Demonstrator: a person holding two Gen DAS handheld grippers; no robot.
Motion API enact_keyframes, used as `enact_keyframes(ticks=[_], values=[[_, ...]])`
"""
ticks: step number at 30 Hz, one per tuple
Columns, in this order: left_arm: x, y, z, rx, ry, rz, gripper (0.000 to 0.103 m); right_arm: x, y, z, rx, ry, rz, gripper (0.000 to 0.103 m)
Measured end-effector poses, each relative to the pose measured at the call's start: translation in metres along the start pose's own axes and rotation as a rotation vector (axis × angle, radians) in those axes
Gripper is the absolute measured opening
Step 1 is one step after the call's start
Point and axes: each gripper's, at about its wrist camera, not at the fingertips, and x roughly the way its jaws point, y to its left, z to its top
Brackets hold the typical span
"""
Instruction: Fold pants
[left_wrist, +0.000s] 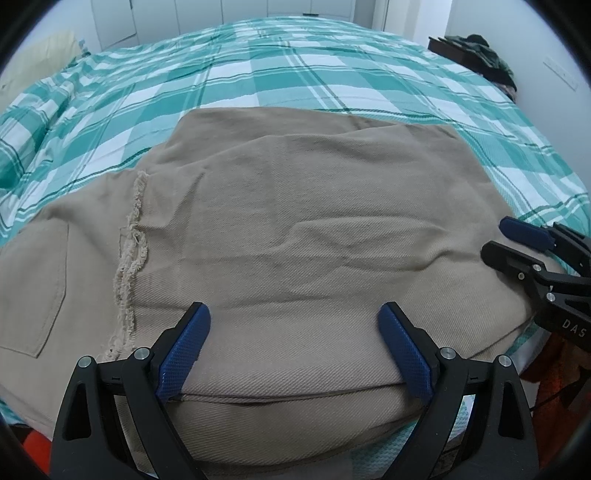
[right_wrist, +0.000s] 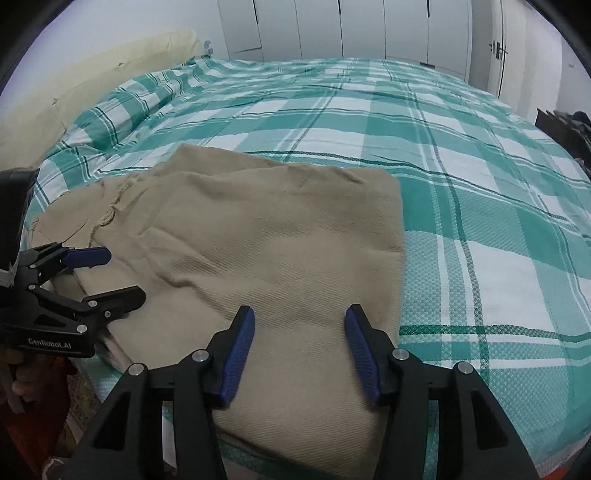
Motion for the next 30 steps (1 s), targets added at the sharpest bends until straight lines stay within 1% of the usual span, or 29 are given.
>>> enact_keyframes(ticks=[8,14,30], values=[[0.001,-0.001,0.000,0.005,-0.003,0.000,0.094,0.001,0.005,-0.003,-0.011,-0.003,-0.022,0.052],[0.001,-0.001,0.000,0.008,-0.002,0.003,0.094,0.002,0.011,-0.004,-0.046,-0.001,-0.068,0.052],[0.002,-0.001,0.001,0.009,-0.001,0.004,0.094,0.002,0.011,-0.004,-0.048,0.008,-0.073,0.052]])
